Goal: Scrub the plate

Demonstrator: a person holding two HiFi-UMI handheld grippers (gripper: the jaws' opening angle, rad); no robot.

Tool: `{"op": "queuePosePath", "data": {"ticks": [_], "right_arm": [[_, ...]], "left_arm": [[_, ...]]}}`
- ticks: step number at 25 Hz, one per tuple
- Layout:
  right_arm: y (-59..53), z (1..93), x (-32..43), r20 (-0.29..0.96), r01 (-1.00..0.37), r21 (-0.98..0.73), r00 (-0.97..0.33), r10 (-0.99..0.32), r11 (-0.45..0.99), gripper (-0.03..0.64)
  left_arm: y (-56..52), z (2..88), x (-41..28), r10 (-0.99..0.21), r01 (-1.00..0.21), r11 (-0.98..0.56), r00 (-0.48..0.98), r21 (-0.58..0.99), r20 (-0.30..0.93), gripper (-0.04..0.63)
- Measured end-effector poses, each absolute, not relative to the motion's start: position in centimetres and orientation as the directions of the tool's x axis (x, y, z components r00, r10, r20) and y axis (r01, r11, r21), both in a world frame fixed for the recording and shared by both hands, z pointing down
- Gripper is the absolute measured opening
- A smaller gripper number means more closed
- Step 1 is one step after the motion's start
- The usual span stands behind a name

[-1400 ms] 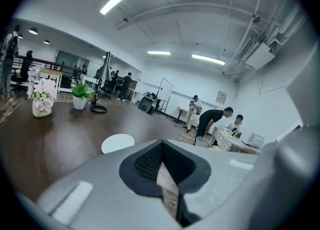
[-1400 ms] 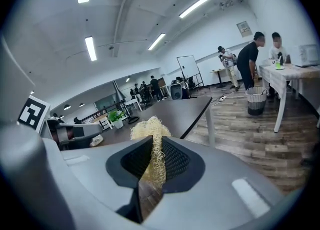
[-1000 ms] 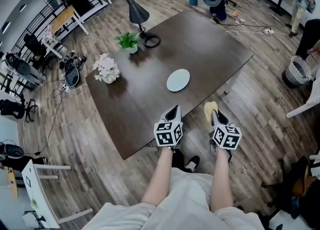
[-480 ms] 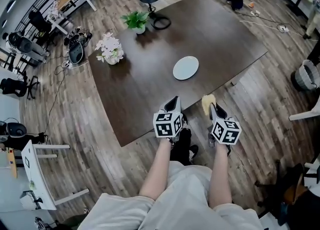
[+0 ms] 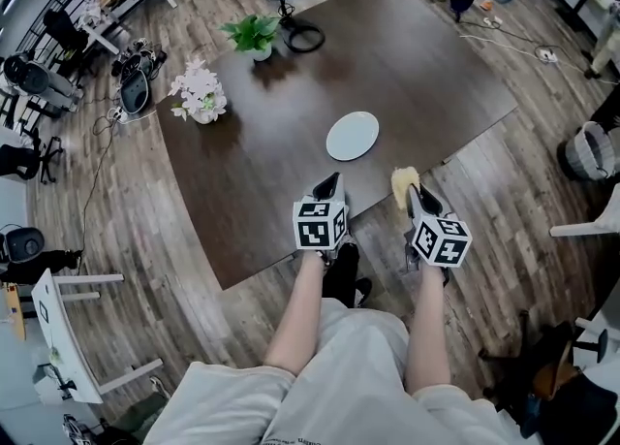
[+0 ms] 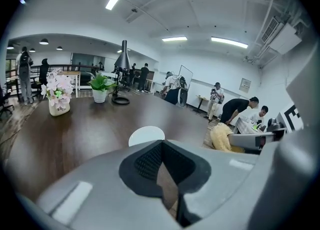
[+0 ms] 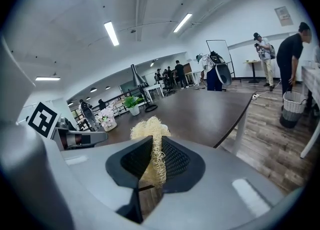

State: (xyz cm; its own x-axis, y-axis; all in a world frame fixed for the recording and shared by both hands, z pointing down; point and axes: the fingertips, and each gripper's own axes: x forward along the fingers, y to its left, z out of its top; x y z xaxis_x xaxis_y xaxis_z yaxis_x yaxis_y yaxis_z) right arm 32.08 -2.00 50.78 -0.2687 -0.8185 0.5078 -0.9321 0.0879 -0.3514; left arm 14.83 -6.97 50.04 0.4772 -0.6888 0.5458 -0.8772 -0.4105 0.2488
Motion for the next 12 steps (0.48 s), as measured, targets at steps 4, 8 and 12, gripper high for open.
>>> {"op": "queuePosePath", "data": {"ticks": [4, 8, 12], "right_arm": [[-4.8, 51.2, 31.6, 0.525, -0.934, -0.340, -0.288, -0.801, 0.113, 0.080], [-8.0, 51.8, 31.8, 0.545, -0.939, -0.317, -0.298, -0.783, 0.136, 0.081], [-11.9, 51.9, 31.7, 0.560, -0.941, -0.307, -0.299, -0.773, 0.141, 0.081]], "left_arm": [[-9.2, 50.6, 15.0, -0.672, -0.874, -0.410, 0.483, 0.261, 0.561, 0.002], [-12.0, 50.8, 15.0, -0.663, -0.868, -0.420, 0.492, 0.264, 0.564, 0.002], [-15.2, 51.2, 14.4, -0.657, -0.870, -0.415, 0.489, 0.267, 0.574, 0.002]]}}
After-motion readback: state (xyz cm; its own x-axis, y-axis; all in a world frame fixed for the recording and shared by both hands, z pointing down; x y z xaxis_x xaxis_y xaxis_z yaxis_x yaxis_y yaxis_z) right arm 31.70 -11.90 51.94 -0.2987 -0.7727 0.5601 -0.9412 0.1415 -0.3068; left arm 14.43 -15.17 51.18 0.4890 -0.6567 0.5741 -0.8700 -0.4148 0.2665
